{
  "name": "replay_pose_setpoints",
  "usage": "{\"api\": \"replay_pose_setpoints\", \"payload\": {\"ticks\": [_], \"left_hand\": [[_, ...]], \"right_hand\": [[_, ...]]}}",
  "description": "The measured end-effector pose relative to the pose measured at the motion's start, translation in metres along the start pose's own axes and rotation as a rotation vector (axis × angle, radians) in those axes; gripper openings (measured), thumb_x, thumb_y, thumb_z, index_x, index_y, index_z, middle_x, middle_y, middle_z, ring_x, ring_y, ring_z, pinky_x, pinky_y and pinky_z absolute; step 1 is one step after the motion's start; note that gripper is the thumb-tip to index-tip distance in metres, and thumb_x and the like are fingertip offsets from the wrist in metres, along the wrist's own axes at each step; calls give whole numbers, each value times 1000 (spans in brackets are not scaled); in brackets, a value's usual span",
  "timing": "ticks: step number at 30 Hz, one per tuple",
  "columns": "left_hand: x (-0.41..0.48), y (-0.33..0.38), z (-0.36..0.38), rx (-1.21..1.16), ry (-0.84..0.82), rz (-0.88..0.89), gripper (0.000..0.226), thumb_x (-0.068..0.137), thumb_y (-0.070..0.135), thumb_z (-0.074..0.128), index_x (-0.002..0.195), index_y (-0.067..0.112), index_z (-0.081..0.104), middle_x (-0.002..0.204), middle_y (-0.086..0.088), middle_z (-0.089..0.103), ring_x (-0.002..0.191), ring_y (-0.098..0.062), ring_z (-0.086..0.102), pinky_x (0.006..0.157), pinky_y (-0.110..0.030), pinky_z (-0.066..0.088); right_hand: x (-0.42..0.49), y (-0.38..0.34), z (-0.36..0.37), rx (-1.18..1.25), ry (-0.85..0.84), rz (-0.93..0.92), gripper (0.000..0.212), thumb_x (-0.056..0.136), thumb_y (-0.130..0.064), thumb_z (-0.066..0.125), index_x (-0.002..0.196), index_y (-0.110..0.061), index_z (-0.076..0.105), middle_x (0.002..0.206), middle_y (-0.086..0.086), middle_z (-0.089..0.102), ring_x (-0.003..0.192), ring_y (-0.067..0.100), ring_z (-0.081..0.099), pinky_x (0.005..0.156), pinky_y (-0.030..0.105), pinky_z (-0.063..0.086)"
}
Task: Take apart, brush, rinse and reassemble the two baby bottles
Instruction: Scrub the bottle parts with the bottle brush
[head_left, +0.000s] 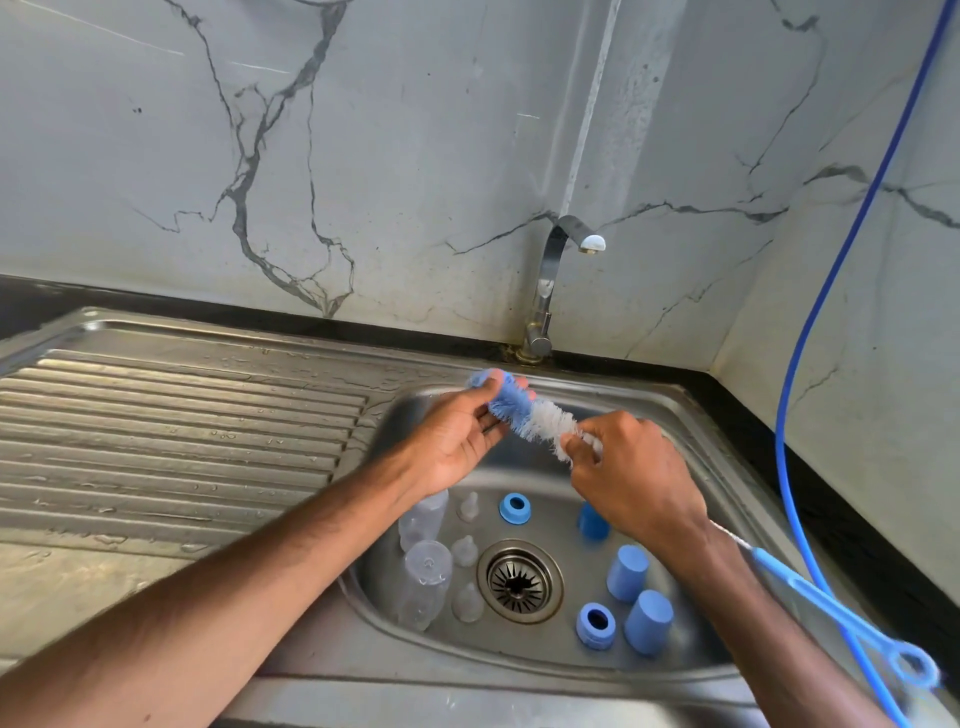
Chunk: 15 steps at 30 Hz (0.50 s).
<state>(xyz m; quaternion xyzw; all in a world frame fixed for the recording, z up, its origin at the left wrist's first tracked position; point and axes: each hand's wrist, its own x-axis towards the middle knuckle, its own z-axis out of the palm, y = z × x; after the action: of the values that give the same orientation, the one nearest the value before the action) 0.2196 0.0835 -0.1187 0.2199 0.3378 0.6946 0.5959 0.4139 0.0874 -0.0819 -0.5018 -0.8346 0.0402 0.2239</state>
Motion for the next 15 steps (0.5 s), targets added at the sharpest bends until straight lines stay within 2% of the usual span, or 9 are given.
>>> {"api": "replay_pose_setpoints", "payload": {"ticks": [3, 7, 9, 12, 15], "left_hand": [[-4, -10, 4, 52, -16, -32, 29, 99, 13, 63, 126, 2, 61, 129, -19, 69, 125, -32, 64, 111, -46, 48], [-1, 0, 4, 96, 54, 16, 39, 99, 18, 64, 131, -2, 59, 129, -20, 68, 125, -33, 64, 108, -47, 50], [2, 5, -1, 118, 120, 19, 42, 99, 19, 64, 134, -3, 57, 130, -21, 68, 124, -33, 64, 105, -46, 52], [0, 2, 1, 101, 159, -5, 34, 101, 20, 62, 127, -2, 58, 130, -22, 67, 123, -35, 64, 105, -48, 52], [-7, -7, 11, 62, 85, -58, 35, 100, 21, 63, 128, 0, 58, 127, -21, 69, 114, -31, 68, 94, -42, 57]], "right_hand": [[-3, -5, 5, -11, -15, -13, 21, 98, -34, 57, 85, -21, 67, 67, -4, 58, 60, 21, 59, 54, 33, 42], [1, -3, -3, 172, -82, 9, 31, 98, -32, 58, 75, -13, 64, 65, 6, 65, 63, 33, 62, 59, 44, 55], [1, -7, -2, 201, -109, -9, 32, 99, -32, 58, 75, -12, 65, 64, 7, 66, 62, 33, 64, 61, 47, 58], [-1, -12, 7, 141, -114, -16, 25, 100, -33, 58, 83, -16, 66, 69, 4, 65, 61, 28, 64, 59, 44, 58], [4, -6, 10, 107, -71, 49, 20, 98, -32, 59, 83, -20, 64, 71, -1, 63, 62, 21, 63, 53, 35, 50]]}}
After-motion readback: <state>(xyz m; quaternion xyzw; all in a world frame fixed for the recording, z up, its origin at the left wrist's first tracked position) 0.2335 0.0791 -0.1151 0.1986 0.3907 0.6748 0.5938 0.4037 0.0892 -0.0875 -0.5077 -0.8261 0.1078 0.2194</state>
